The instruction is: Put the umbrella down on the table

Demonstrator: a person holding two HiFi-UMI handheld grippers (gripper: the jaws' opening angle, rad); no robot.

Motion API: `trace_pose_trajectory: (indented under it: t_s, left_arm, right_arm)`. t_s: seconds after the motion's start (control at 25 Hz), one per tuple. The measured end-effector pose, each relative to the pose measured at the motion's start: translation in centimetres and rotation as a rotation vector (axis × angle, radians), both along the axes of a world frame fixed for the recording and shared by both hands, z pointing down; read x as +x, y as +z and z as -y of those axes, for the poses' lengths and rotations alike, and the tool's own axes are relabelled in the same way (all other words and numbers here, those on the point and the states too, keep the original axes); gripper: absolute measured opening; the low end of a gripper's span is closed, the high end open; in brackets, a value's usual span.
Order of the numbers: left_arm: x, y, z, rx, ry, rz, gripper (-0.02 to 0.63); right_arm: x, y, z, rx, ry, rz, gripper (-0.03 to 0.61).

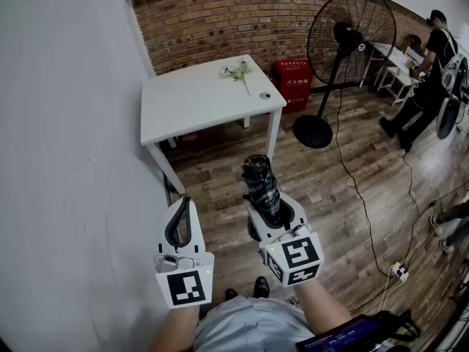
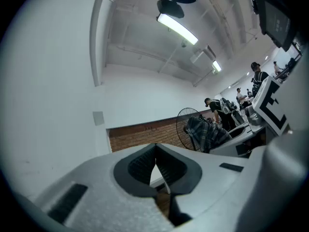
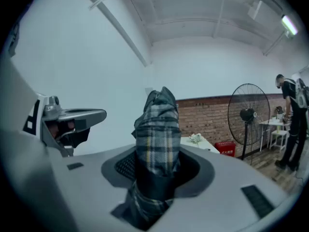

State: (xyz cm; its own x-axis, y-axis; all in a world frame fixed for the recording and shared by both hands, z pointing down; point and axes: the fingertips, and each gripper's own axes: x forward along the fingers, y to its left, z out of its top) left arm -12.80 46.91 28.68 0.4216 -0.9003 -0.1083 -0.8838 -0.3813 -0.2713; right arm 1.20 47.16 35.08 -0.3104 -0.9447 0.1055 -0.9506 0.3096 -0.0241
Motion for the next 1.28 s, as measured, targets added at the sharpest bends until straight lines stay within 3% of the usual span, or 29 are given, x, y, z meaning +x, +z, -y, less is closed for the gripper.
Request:
trace_pose_trajectory:
  t_s: [0.64, 0.8, 1.28]
  left_arm:
    - [5.6, 1.4, 1.7, -0.019, -0.033, -0.008, 0.009]
    - [7.0, 1.8, 2.5, -0.011, -0.038, 0.021, 0.009]
    - [6.0, 3.9, 10.5, -0.042, -0.055, 0.017, 0.008]
  right_arm:
    - [5.9, 1.3, 1.6, -0.001, -0.019, -0.035, 0.184]
    - [7.5, 2.0, 3.2, -0.015, -0.014, -0.023, 0.184]
    - [7.3, 3.7, 10.9, -0.041, -0.020, -0.032, 0.186]
